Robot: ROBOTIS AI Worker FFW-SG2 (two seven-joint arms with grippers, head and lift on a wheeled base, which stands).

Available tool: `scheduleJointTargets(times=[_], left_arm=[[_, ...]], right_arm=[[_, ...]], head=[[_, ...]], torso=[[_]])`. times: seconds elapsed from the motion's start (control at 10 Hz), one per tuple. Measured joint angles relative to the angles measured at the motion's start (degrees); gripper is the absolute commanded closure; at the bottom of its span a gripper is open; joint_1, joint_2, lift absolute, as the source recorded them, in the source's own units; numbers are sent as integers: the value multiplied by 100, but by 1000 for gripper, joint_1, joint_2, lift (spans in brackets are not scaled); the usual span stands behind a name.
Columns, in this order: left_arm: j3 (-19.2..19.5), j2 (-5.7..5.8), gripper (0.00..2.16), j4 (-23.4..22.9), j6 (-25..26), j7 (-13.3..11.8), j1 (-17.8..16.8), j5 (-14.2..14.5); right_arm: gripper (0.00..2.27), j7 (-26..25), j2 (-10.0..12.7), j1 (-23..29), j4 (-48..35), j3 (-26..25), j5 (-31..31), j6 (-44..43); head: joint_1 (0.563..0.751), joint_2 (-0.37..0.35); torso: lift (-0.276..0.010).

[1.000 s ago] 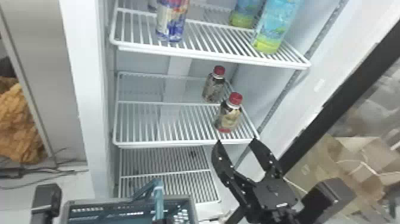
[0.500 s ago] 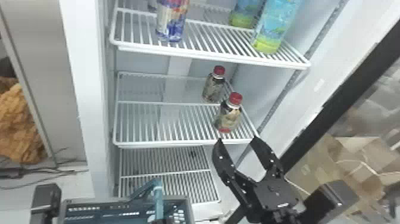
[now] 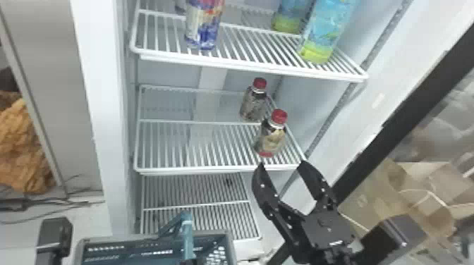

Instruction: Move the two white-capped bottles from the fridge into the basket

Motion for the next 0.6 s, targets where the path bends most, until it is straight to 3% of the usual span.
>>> scheduleJointTargets(times=[0.6], left_arm=[[2,0,1154,0,0,0,11,11]], right_arm=[[283,0,4,0,18,0,27,-85]], head=[[695,-350]], torso=[[-260]])
